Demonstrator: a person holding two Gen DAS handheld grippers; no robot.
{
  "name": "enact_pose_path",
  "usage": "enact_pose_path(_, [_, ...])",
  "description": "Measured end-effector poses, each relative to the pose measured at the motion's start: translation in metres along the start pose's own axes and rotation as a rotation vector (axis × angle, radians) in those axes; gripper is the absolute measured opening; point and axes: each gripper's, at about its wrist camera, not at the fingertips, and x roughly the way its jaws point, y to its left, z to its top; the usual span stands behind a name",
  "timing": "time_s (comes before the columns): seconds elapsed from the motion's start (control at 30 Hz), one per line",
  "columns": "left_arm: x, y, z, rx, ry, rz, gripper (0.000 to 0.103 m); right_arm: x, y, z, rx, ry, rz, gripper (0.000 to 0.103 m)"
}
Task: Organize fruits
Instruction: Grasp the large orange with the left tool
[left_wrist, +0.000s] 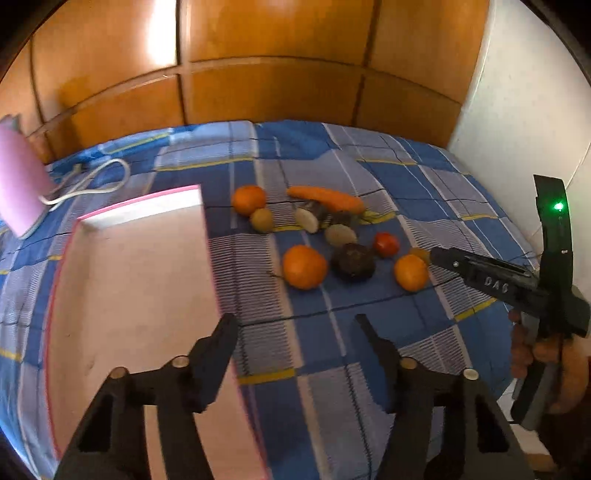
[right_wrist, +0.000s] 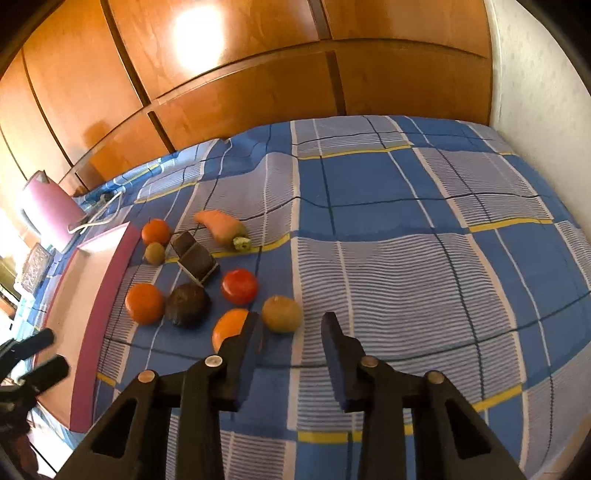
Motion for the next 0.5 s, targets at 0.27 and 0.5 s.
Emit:
enact_pose_path(0.27, [0.056,-0.008,0.033,-0.039,0.085,-0.031,0.054,0.02,-0.004,0.007,0.023,0.039,0.04,0.034])
enact_pose_path(0.5, [0.096,-0.006,0.047,-0.048,0.135,0.017,0.051,0.033,-0.01,0.009,0.052,0.082,0.099,0.034])
